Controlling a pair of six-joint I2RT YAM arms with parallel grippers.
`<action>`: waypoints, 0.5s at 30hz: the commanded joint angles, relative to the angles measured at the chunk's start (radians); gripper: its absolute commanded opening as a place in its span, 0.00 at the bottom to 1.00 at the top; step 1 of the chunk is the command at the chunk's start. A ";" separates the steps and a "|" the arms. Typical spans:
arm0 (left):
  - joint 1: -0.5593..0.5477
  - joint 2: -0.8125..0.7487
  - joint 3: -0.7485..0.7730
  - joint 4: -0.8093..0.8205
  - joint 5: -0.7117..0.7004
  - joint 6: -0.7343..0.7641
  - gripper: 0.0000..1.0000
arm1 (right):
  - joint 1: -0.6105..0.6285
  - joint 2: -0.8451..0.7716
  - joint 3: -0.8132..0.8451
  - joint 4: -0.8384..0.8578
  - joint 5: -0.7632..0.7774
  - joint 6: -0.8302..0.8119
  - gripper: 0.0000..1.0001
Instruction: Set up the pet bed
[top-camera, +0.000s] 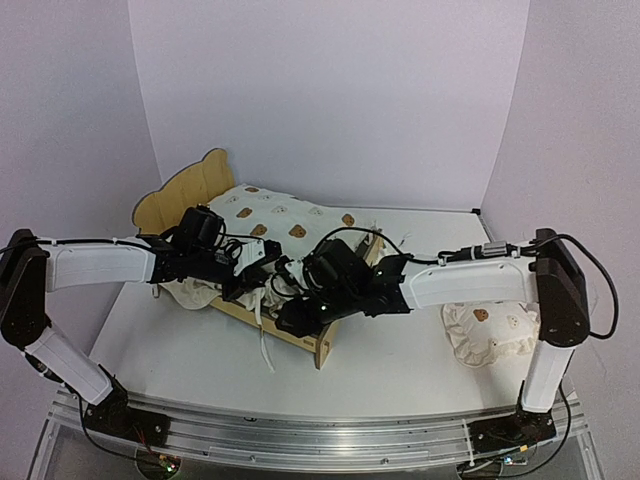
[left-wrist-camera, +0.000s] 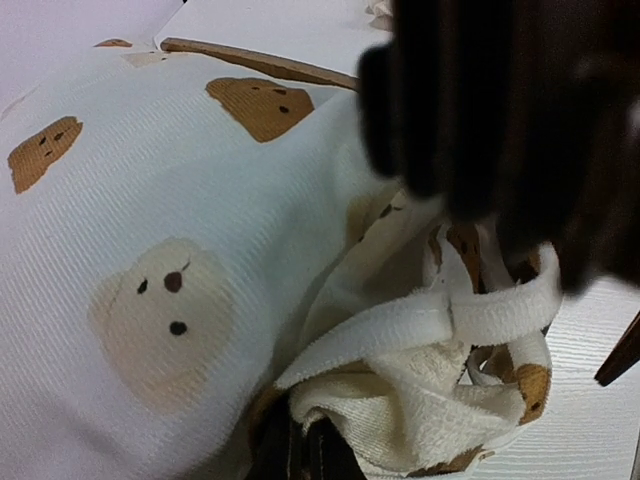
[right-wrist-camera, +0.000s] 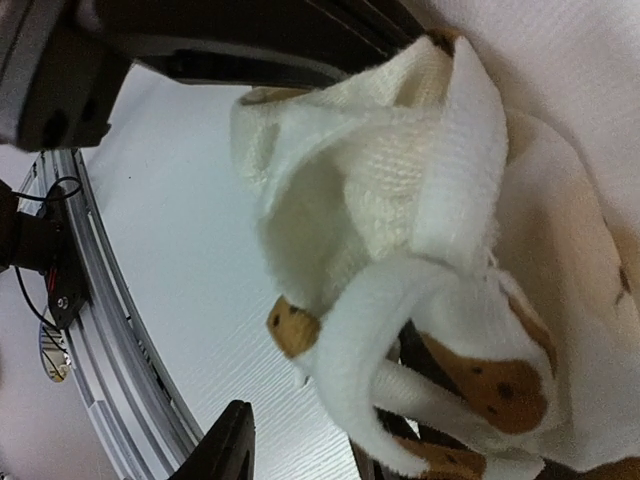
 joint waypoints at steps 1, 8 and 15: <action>0.005 -0.016 -0.008 0.051 0.000 -0.026 0.00 | 0.007 0.067 0.074 0.063 0.029 -0.019 0.42; 0.006 -0.024 -0.019 0.043 0.001 -0.036 0.00 | 0.007 0.112 0.107 0.132 0.101 0.011 0.41; 0.007 -0.032 -0.031 0.041 0.006 -0.037 0.00 | 0.006 0.103 0.060 0.211 0.186 0.062 0.25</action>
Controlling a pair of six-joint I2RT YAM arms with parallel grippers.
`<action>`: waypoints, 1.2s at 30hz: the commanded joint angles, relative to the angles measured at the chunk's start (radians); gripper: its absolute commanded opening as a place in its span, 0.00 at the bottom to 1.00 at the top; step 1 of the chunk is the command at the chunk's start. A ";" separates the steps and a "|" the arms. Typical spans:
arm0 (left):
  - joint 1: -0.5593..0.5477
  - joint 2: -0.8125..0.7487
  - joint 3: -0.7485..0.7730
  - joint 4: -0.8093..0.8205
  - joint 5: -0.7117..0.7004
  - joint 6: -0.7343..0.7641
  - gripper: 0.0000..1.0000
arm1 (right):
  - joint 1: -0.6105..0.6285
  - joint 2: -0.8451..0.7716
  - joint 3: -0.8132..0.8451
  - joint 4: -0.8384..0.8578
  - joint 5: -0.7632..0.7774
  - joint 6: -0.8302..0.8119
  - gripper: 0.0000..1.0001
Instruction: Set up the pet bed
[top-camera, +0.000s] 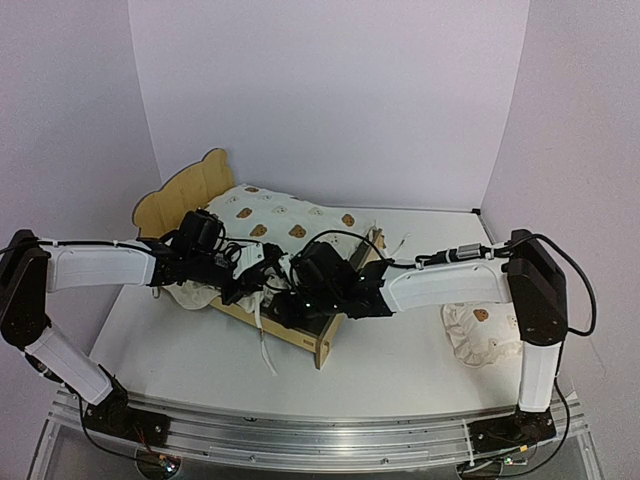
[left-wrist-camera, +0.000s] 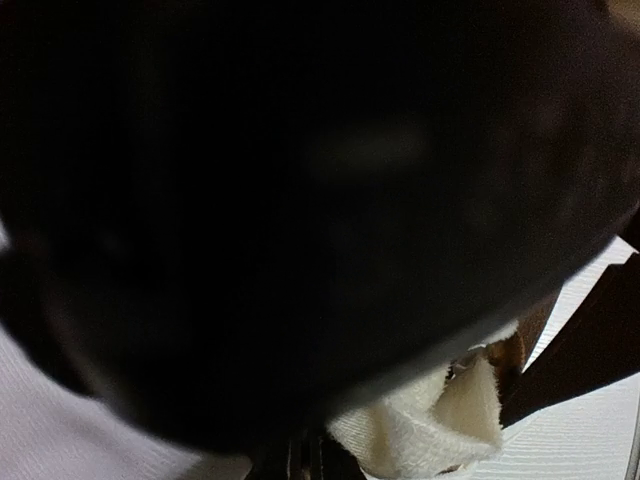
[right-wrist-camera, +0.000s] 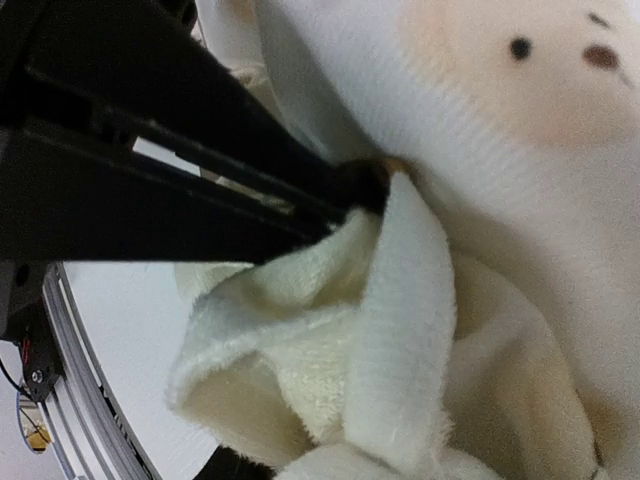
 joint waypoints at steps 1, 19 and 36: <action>0.006 -0.032 -0.008 0.031 0.006 -0.016 0.00 | 0.006 -0.005 -0.010 0.101 0.081 0.036 0.21; 0.006 -0.047 -0.014 0.014 0.036 -0.015 0.00 | -0.115 -0.006 0.180 -0.280 -0.347 0.331 0.00; 0.007 -0.049 -0.020 0.003 0.038 -0.010 0.00 | -0.114 0.071 0.140 -0.316 -0.227 0.284 0.00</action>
